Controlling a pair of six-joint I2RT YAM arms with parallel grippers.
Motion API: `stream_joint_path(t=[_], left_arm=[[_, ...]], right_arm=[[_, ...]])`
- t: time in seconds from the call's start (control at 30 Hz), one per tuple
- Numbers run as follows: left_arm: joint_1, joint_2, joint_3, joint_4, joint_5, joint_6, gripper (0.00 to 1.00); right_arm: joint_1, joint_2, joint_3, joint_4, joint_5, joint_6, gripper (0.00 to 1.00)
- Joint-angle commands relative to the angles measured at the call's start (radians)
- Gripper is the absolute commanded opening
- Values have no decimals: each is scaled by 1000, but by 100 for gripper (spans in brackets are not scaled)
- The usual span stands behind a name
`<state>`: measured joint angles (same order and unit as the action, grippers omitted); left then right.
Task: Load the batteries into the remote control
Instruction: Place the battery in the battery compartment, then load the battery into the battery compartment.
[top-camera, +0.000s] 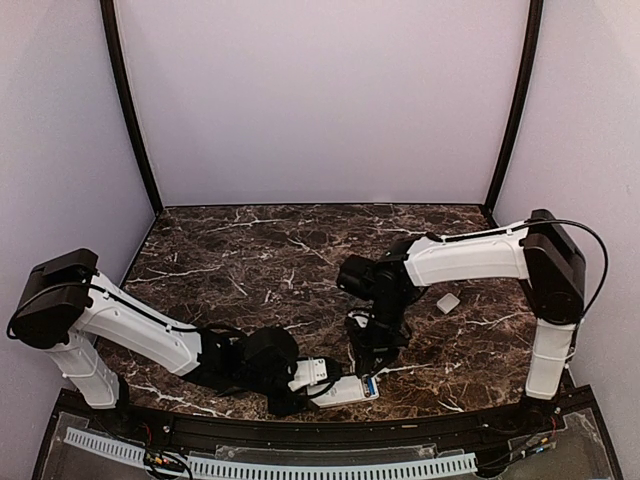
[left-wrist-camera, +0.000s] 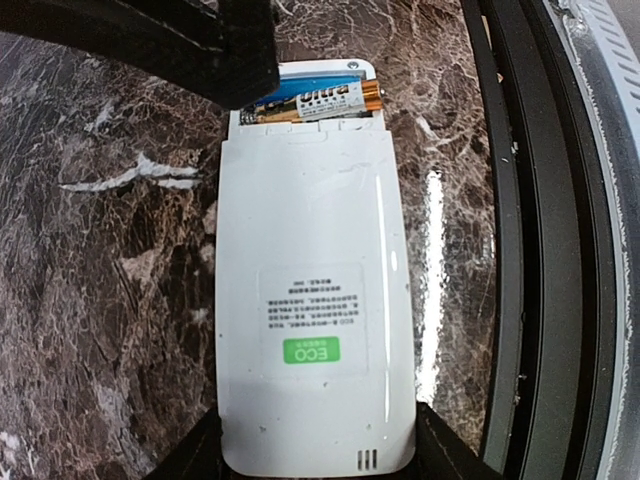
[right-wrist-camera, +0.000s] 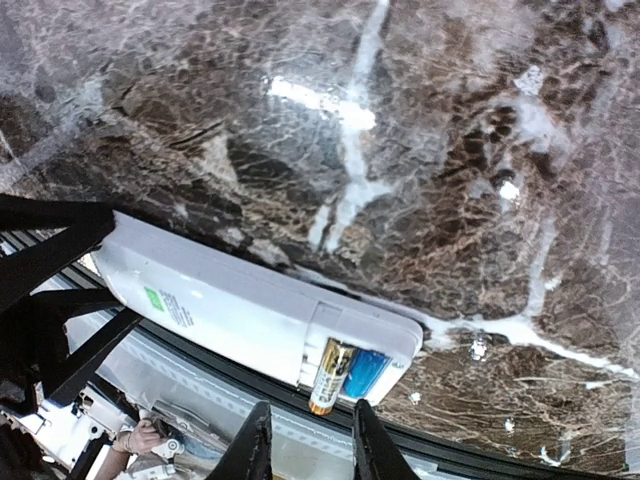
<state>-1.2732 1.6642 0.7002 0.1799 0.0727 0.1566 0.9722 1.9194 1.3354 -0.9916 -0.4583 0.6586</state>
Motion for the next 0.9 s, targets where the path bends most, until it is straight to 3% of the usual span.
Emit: stream_joint_path(t=[0.0, 0.23, 0.57, 0.7, 0.87], left_arm=[[-3, -14, -28, -8, 81, 13, 61], [11, -26, -47, 2, 105, 23, 70], [15, -32, -62, 31, 89, 9, 73], [15, -25, -68, 74, 70, -33, 71], [15, -8, -83, 146, 55, -53, 69]], right_arm=[[-4, -76, -1, -22, 34, -41, 26], [42, -283, -49, 145, 78, -225, 25], [97, -674, -521, 765, 46, -657, 33], [132, -722, -591, 792, 32, -939, 35], [181, -619, -542, 627, 105, -1165, 32]])
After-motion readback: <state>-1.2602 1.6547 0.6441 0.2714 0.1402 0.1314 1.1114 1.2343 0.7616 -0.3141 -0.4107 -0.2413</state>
